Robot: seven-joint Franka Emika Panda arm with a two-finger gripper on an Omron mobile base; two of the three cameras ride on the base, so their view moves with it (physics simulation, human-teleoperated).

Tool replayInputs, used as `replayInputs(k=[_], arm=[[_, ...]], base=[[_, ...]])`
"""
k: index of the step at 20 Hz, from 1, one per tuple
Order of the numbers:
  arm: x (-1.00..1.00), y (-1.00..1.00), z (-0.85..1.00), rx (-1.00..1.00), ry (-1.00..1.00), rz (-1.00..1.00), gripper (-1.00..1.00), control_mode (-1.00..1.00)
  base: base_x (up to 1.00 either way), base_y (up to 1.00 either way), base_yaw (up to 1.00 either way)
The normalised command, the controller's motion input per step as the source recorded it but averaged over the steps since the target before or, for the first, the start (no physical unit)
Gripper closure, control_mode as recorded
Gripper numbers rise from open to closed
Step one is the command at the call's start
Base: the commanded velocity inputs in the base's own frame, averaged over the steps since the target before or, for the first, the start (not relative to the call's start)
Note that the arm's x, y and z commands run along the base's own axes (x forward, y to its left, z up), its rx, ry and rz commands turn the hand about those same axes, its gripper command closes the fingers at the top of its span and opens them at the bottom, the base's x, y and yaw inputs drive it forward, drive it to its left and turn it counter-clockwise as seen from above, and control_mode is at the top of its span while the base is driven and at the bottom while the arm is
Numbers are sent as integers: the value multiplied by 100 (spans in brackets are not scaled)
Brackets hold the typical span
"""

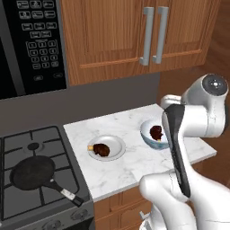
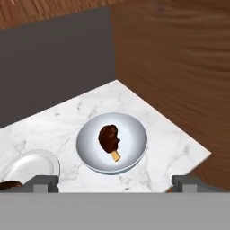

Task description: Place one of the steaks on the plate and the other in the bowl. Then place the bowl in the fridge.

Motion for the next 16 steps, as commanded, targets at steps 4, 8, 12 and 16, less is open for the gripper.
replayInputs(k=[4,8,12,16], arm=[[-57,2,16,0,22,20,-100,-100],[-55,9,0,0,7,18,-100,-100],[-62,42,-2,0,-10,12,-100,-100],[-64,56,-4,0,-13,13,-100,-100]], base=[[0,0,0],[0,0,0],[0,0,0],[0,0,0]])
